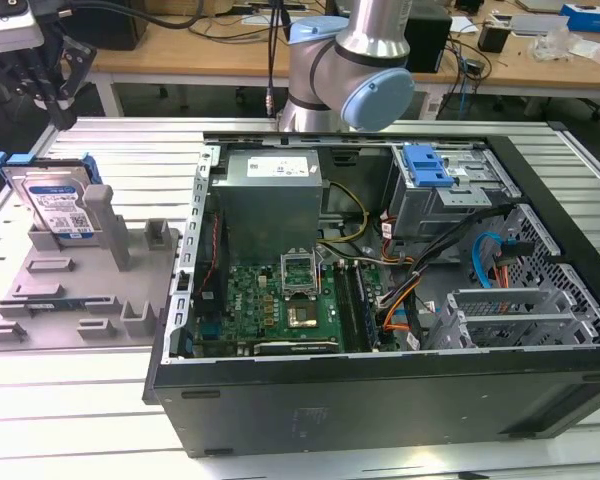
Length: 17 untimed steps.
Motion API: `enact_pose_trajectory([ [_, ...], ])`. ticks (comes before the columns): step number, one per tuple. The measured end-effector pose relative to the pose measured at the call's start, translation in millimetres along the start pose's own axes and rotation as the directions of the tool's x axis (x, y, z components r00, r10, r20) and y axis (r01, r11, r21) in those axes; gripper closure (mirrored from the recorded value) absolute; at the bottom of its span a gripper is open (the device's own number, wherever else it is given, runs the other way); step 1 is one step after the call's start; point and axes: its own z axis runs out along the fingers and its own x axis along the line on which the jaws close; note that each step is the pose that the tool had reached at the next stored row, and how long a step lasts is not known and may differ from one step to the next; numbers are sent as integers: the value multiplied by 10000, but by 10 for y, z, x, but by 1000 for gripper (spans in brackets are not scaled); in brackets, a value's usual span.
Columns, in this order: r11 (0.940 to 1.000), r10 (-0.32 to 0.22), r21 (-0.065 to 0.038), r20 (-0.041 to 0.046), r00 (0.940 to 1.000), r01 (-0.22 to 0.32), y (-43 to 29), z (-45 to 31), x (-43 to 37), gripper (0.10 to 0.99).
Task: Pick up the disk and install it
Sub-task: 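Pick up the disk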
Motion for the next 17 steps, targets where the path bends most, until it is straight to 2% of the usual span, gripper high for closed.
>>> enact_pose_trajectory([
  [9, 10000, 1, 0, 0, 10000, -1, 0, 0, 2, 980],
  [11, 10000, -81, 0, -26, 10000, 81, 0, 4, -1, 980],
  [12, 9985, -538, -12, -68, 9985, 538, 0, 9, -1, 980],
  [14, 9960, -898, -22, -94, 9959, 897, 0, 13, -1, 980],
  [16, 9912, -1325, -35, -163, 9911, 1324, 0, 13, -2, 980],
  [17, 9898, -1427, -43, -226, 9895, 1426, 2, 13, 0, 980],
])
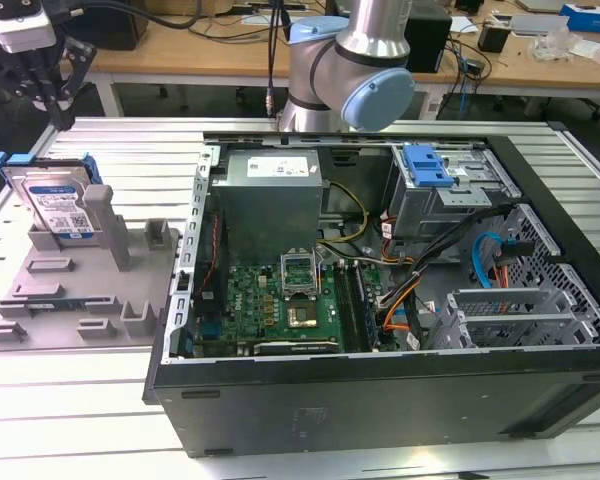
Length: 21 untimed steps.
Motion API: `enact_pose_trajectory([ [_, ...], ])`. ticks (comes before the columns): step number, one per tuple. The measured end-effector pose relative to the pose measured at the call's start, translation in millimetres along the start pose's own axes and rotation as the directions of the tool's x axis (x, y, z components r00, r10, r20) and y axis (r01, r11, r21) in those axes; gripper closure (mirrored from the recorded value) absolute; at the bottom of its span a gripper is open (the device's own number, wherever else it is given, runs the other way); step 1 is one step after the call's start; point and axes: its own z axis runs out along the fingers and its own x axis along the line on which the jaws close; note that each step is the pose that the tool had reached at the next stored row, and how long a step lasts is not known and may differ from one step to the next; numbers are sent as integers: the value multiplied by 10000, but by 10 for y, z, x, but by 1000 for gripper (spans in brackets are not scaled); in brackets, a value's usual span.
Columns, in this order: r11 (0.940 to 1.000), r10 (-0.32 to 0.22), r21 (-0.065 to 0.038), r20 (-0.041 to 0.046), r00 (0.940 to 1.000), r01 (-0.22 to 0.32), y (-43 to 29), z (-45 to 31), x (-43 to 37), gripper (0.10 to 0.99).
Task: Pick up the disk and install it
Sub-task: 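Pick up the disk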
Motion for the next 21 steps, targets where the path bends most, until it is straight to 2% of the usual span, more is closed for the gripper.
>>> enact_pose_trajectory([
  [1, 9999, -161, -9, -117, 9998, 161, 1, 0, 2, 980],
  [2, 9996, -275, -17, -188, 9994, 275, 1, 1, 3, 980],
  [4, 9988, -493, -27, -282, 9984, 493, 2, 0, 3, 980],
  [7, 9953, -973, -38, -350, 9946, 973, 2, 1, 3, 980],
  [10, 9860, -1667, -48, -384, 9853, 1666, 1, 0, 3, 980],
  [13, 9732, -2301, -56, -407, 9723, 2300, 1, 1, 3, 973],
  [14, 9658, -2591, -60, -417, 9649, 2591, 1, 1, 3, 851],
  [16, 9553, -2956, -67, -429, 9543, 2956, 1, 1, 3, 729],
  [17, 9476, -3195, -71, -437, 9466, 3195, 1, 1, 3, 671],
  [19, 9355, -3533, -77, -449, 9344, 3533, 1, 1, 3, 671],
  [20, 9278, -3731, -81, -455, 9267, 3731, 1, 1, 3, 604],
  [21, 9209, -3897, -84, -460, 9198, 3897, 1, 2, 3, 604],
])
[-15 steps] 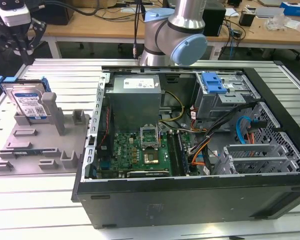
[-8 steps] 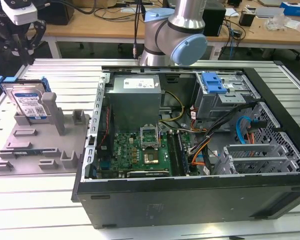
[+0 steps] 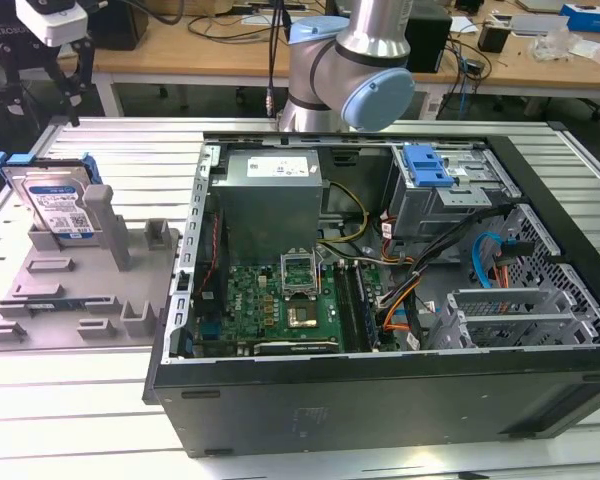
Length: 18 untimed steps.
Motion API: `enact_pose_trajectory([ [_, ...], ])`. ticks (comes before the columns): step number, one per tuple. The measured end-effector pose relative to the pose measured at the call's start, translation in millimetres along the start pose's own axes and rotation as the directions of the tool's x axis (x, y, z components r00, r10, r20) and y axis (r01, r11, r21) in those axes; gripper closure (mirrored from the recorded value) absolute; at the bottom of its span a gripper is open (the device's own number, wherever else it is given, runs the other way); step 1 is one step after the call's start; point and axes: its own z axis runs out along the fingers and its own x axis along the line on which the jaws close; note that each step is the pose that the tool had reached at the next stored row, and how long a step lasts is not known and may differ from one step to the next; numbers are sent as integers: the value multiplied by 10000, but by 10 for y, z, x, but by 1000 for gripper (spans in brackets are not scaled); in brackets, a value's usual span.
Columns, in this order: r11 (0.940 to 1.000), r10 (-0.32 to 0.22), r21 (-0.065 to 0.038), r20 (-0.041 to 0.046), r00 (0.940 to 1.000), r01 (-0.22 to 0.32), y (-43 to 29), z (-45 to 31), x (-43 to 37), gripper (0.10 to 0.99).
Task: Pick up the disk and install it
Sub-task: 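Pick up the disk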
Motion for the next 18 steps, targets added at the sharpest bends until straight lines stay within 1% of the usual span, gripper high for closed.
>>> enact_pose_trajectory([
  [3, 9980, -631, 16, -24, 9980, 631, 0, 0, 0, 604],
  [4, 9965, -831, 21, -33, 9965, 831, 0, 0, 0, 604],
  [5, 9931, -1173, 29, -46, 9931, 1173, 0, 0, 0, 604],
  [6, 9847, -1744, 41, -70, 9847, 1744, 0, 0, 0, 604],
  [7, 9761, -2171, 50, -89, 9761, 2171, 0, 0, 0, 604],
  [8, 9663, -2572, 57, -106, 9663, 2573, 0, 0, 0, 604],
  [10, 9564, -2918, 63, -122, 9564, 2919, 0, 0, 0, 604],
  [13, 9374, -3479, 73, -146, 9374, 3481, 0, 0, 0, 604],
  [14, 9302, -3667, 78, -153, 9302, 3669, 0, 0, 0, 604],
  [15, 9217, -3876, 83, -160, 9217, 3878, 0, 1, 0, 604],
  [16, 9144, -4044, 87, -167, 9144, 4046, 0, 1, 0, 604],
  [17, 9008, -4340, 94, -179, 9008, 4342, 0, 2, 0, 604],
  [18, 8926, -4505, 98, -185, 8926, 4507, 0, 3, 0, 604],
])
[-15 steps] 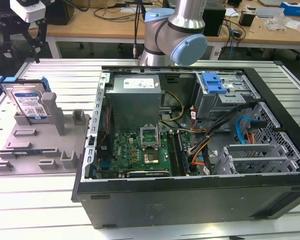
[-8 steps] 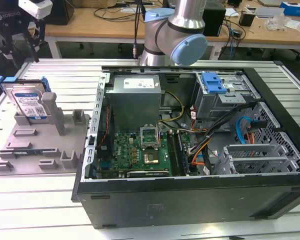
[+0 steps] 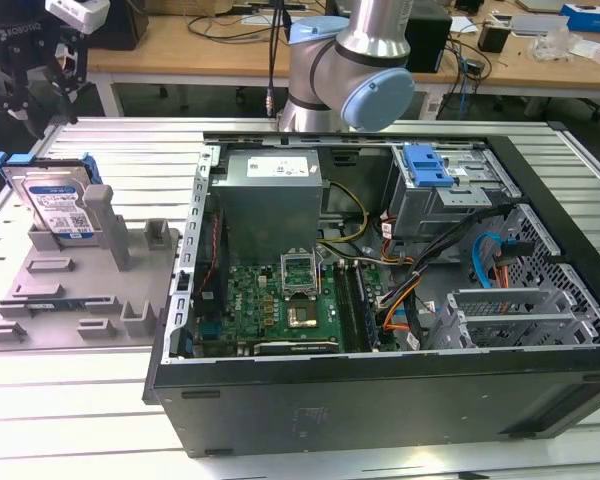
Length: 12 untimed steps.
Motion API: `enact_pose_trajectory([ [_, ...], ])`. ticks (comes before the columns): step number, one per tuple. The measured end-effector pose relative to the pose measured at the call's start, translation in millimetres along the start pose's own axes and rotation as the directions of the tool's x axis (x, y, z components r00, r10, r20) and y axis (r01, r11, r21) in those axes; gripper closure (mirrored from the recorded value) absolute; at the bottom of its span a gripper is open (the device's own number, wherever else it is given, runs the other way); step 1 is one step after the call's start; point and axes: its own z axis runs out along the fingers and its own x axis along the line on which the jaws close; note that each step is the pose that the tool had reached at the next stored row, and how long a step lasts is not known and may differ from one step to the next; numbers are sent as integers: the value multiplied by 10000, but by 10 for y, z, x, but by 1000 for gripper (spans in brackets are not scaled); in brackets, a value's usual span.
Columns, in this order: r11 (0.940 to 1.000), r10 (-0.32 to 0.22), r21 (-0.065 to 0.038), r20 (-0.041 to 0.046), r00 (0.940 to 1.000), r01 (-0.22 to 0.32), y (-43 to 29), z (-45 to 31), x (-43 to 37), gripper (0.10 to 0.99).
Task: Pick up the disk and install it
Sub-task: 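Pick up the disk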
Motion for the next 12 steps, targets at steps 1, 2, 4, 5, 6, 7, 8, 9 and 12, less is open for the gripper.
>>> enact_pose_trajectory([
  [1, 9998, -192, 9, -4, 9998, 192, 0, 1, 0, 604],
  [2, 9991, -431, 24, -8, 9991, 431, 0, 2, 0, 604],
  [4, 9967, -813, 75, 6, 9967, 813, 0, 7, -1, 604],
  [5, 9946, -1036, 114, 18, 9946, 1036, 0, 10, 0, 604],
  [6, 9926, -1204, 143, 26, 9927, 1203, 0, 11, 0, 604],
  [7, 9901, -1392, 183, 38, 9903, 1391, 0, 13, 0, 604],
  [8, 9880, -1529, 214, 47, 9882, 1528, 0, 14, 0, 604],
  [9, 9825, -1846, 266, 59, 9828, 1844, -1, 18, -1, 604],
  [12, 9706, -2393, 286, 40, 9709, 2391, -1, 21, 0, 604],
])
